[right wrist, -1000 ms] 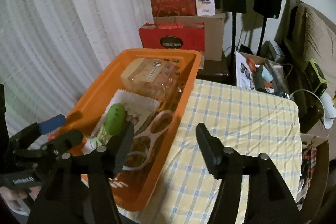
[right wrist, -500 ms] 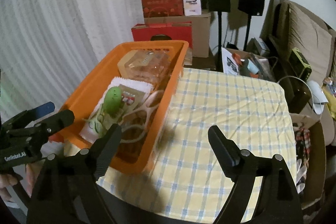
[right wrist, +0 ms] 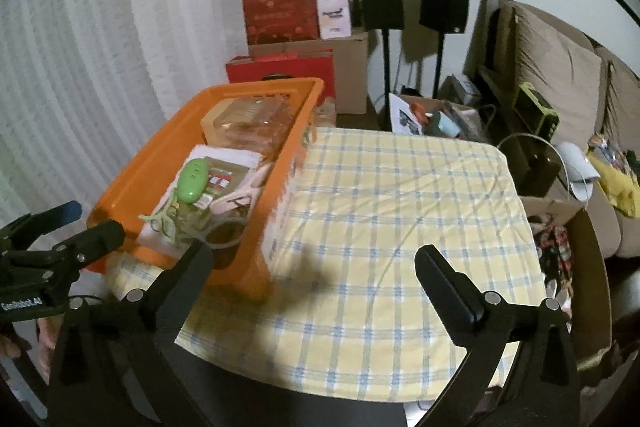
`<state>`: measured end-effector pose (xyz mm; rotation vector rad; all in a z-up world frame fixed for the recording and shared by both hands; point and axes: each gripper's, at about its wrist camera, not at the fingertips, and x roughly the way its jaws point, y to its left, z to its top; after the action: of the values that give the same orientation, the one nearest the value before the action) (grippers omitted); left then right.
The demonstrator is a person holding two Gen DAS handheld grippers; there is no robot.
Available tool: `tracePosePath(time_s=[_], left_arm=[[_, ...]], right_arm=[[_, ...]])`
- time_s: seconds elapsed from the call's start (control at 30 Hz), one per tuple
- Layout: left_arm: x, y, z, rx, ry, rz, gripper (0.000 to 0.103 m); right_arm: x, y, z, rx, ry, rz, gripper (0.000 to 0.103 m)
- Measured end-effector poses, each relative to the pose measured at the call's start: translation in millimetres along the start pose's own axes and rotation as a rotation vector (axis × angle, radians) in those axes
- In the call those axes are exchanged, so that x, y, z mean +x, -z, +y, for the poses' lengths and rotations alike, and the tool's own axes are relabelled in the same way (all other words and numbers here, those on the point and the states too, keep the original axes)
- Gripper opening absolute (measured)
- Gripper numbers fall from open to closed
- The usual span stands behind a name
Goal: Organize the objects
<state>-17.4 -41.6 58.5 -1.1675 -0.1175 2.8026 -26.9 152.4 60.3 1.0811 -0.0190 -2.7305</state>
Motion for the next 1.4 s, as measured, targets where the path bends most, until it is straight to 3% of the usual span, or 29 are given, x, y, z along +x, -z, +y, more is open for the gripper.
tracePosePath(time_s=[0.73,1.4], left_arm=[[-7.1,29.9,-19.5,0.013,0.01,0.02,0.103],[-1.4,33.9,-28.8,0.016,0.014,0.034,0.103]], right_arm=[[-35.1,43.1,-21.8,0.066,0.075,-0.04,0.102],[-37.3,46.9,-22.9,0.056,0.106,-0.042,0.102]])
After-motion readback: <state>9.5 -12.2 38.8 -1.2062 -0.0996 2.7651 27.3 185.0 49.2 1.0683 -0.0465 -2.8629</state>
